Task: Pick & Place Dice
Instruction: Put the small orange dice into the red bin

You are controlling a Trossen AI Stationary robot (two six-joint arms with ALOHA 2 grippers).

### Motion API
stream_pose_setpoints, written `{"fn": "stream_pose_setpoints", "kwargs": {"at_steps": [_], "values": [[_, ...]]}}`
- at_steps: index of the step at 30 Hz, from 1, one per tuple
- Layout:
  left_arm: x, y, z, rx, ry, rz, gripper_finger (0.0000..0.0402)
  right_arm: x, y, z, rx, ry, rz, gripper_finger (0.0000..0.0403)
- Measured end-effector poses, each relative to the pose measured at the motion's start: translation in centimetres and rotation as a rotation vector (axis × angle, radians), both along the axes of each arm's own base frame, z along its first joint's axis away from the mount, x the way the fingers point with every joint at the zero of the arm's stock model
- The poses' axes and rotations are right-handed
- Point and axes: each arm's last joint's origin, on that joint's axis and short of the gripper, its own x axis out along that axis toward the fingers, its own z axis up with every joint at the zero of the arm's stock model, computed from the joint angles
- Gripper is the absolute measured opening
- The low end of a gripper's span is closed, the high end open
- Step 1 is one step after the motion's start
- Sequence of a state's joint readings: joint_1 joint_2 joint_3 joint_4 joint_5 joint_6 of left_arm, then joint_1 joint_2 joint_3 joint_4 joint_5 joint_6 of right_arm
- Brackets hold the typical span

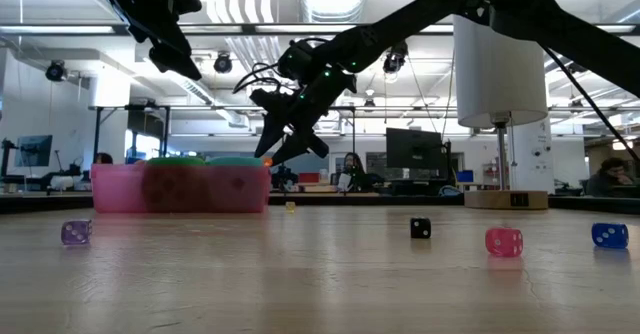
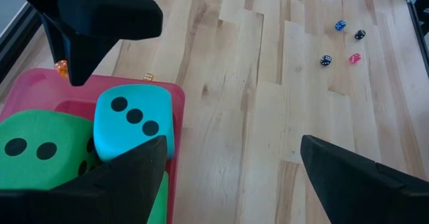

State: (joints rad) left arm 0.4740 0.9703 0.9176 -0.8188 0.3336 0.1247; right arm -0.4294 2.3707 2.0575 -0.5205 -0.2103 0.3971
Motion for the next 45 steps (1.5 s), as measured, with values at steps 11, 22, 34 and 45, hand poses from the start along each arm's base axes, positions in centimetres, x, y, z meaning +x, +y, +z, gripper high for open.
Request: {"fn": "stream_pose_setpoints", "kwargs": {"at_steps": [11,22,34,45], "values": [[0.0,0.0,0.0,0.0,0.0,0.0,0.0346,0.0,0.4,0.0,0.05,-0.021,0.102,0.0176],[0.0,0.0,0.0,0.004,0.0,-0.005,0.0347,0.3,0.1,2.7,-0.045,-0.074,0.163,0.0158],[0.0,0.0,0.0,0.004,0.0,-0.004,0.0347,-1.2,-2.3,3.4,0.0,-0.017,0.094,0.0153],[0.0,0.0,0.0,0.003,0.0,-0.004,0.0348,-1.1,-2.6,1.9,0.015,0.017,0.106,0.0167]]}}
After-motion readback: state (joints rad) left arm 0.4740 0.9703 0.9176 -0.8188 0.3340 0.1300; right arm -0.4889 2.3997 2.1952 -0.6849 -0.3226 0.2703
